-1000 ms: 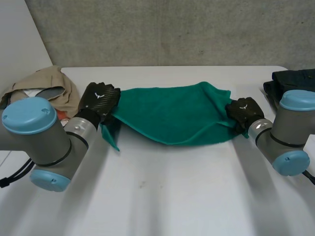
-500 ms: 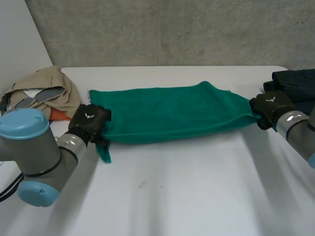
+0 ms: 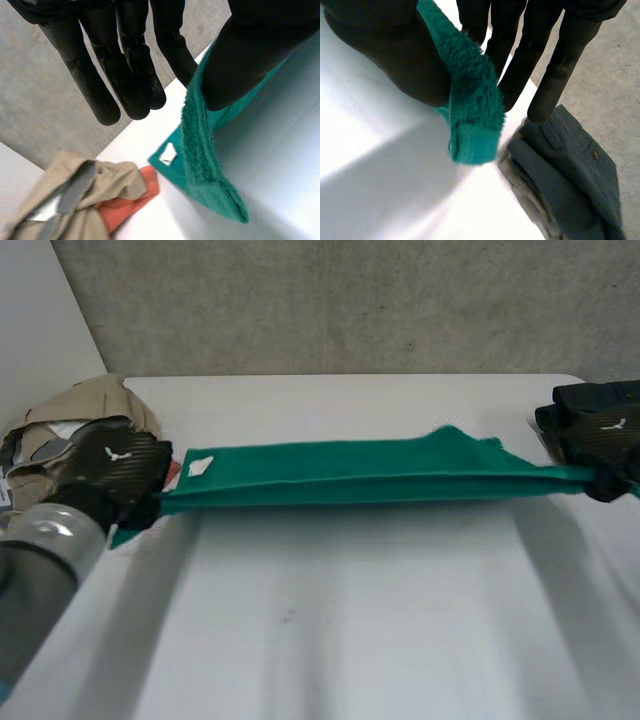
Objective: Fold the laundry.
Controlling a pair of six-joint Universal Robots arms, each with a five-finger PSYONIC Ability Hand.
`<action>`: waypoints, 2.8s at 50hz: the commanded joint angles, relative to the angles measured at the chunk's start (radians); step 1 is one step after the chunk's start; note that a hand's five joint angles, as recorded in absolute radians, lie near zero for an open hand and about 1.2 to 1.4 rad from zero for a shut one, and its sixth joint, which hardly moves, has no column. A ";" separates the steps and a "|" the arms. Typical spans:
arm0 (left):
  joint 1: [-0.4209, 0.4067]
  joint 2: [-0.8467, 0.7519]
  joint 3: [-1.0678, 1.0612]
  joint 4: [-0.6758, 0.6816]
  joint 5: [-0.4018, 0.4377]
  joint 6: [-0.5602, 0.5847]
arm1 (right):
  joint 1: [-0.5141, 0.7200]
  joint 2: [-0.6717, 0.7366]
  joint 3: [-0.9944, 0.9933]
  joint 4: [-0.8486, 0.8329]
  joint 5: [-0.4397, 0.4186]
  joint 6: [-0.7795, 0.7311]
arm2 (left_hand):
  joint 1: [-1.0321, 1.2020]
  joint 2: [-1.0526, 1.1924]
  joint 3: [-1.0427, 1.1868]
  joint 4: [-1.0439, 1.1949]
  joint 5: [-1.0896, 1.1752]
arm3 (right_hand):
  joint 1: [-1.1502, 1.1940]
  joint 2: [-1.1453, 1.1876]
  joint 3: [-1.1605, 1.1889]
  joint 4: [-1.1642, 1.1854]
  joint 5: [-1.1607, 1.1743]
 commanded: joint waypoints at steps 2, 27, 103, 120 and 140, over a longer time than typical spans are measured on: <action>0.001 0.113 -0.050 -0.229 0.000 0.244 | -0.026 -0.061 0.003 0.265 -0.020 -0.213 | 0.232 0.201 0.207 0.198 0.232 | 0.255 0.214 0.209 0.198 0.237; 0.018 -0.606 0.921 0.429 0.005 0.279 | 0.123 0.250 -0.460 -0.708 0.164 0.328 | 0.232 0.201 0.207 0.198 0.232 | 0.255 0.214 0.209 0.198 0.237; -0.016 -0.858 0.732 0.147 0.049 0.354 | 0.131 0.604 -0.395 -0.430 0.136 -0.025 | 0.232 0.201 0.207 0.198 0.232 | 0.255 0.214 0.209 0.198 0.237; -0.092 -0.915 0.822 0.216 -0.006 0.325 | 0.200 0.653 -0.512 -0.515 0.206 0.064 | -0.989 -1.021 -1.015 -1.024 -0.989 | -0.967 -1.008 -1.013 -1.024 -0.985; -0.095 -0.511 0.368 0.225 0.002 0.057 | -0.004 0.339 -0.084 -0.186 -0.072 0.122 | -0.989 -1.021 -1.015 -1.024 -0.989 | -0.617 -0.657 -0.662 -0.673 -0.634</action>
